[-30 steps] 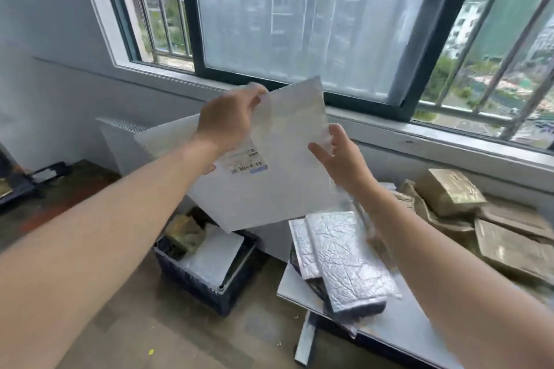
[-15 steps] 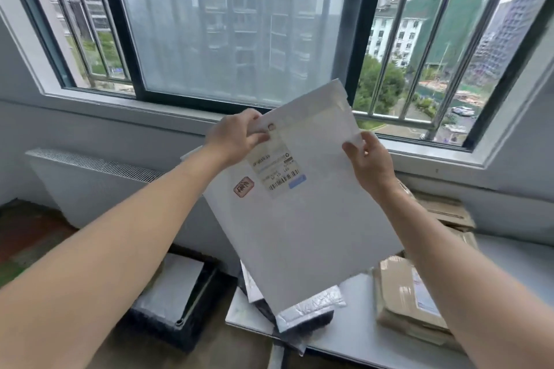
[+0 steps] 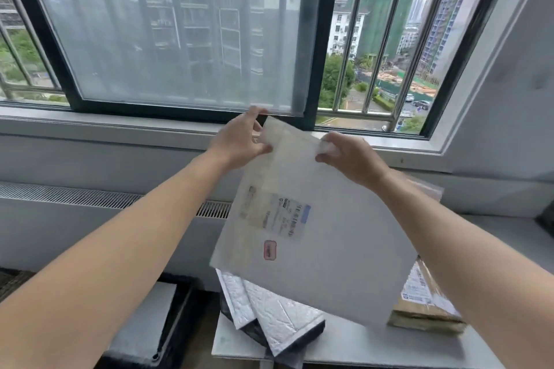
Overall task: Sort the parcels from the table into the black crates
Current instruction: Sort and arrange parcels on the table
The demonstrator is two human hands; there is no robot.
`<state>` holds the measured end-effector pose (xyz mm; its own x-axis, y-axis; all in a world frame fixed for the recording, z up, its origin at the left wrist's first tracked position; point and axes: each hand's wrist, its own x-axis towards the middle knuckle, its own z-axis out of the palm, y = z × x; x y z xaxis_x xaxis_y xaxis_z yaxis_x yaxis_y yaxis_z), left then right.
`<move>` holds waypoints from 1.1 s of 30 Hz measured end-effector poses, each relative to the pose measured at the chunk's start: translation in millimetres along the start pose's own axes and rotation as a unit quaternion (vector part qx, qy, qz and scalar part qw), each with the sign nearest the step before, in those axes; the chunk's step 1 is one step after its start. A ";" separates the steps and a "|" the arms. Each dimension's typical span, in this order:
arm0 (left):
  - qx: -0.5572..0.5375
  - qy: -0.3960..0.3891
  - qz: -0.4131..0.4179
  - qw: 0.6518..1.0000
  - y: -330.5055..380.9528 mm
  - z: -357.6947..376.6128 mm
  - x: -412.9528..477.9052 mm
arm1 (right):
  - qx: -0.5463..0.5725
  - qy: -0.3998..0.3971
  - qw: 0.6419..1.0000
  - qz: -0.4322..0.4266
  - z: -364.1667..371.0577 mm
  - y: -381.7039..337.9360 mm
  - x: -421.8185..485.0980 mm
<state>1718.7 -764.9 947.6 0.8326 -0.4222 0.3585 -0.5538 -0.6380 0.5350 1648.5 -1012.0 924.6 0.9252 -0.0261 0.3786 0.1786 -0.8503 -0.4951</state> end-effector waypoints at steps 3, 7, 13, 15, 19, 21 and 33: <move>0.055 -0.045 0.062 0.995 12.5 6.2 8.3 | -0.056 -0.049 0.995 -0.063 -2.2 -13.0 -0.1; 0.236 -0.168 0.067 0.955 36.3 17.8 8.3 | -0.115 -0.068 0.989 -0.063 -7.5 -15.8 4.8; 0.178 -0.176 0.023 0.968 51.3 36.7 9.5 | -0.140 0.096 0.976 -0.137 -20.2 14.2 -2.2; 0.143 -0.133 -0.023 0.981 51.7 42.6 8.0 | -0.154 0.135 0.972 -0.118 -24.8 33.0 -9.3; -0.022 -0.010 -0.100 0.995 53.2 49.0 1.8 | -0.121 0.147 0.982 0.013 -24.1 67.6 -20.7; -0.153 0.036 -0.118 0.980 54.0 53.2 -4.8 | -0.064 0.128 0.985 0.098 -20.2 82.0 -25.7; -0.440 0.087 -0.182 0.875 57.7 87.0 -89.6 | 0.269 -0.002 0.883 0.384 34.1 128.6 -60.2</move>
<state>1612.3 -819.9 879.8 0.9837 -0.1402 0.1125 -0.1041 0.0660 0.9924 1627.2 -1101.9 811.5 0.8435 -0.4843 -0.2323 -0.3696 -0.2094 -0.9053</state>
